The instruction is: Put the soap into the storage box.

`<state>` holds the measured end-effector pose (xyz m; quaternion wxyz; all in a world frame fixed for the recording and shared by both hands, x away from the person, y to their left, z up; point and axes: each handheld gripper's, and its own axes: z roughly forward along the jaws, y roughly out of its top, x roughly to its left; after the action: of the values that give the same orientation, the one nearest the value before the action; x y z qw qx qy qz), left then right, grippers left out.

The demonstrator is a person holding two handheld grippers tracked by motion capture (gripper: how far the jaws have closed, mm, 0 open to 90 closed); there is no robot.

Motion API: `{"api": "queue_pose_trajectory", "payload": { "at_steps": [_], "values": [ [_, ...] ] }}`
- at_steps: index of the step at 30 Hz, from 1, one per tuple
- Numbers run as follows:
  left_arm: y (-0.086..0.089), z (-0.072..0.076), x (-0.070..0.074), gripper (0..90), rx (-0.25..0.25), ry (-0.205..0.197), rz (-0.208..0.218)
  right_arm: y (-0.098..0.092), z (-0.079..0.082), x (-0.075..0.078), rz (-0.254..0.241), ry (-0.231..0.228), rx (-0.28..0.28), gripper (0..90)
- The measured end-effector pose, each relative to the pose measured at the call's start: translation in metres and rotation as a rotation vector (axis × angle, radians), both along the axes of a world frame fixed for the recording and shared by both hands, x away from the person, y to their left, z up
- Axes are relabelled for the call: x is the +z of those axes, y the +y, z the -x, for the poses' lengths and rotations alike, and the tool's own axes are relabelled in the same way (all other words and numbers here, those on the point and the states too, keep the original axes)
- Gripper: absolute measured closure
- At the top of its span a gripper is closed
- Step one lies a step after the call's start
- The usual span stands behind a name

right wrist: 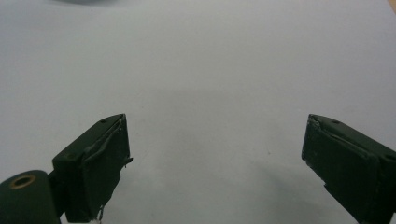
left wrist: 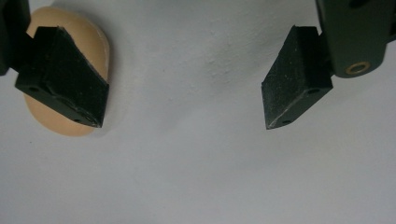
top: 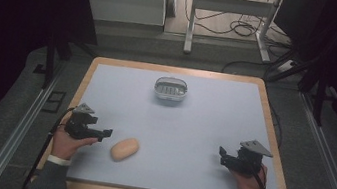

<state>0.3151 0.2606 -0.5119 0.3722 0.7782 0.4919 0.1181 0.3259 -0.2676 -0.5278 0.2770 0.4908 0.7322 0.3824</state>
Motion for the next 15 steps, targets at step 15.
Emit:
{"api": "queue_pose_trajectory", "payload": {
  "at_steps": [15],
  "values": [
    [-0.01,-0.003,0.0,18.2,-0.018,0.022,-0.076,-0.001,0.002,0.0,-0.014,-0.012,0.003,7.7]
  ]
}}
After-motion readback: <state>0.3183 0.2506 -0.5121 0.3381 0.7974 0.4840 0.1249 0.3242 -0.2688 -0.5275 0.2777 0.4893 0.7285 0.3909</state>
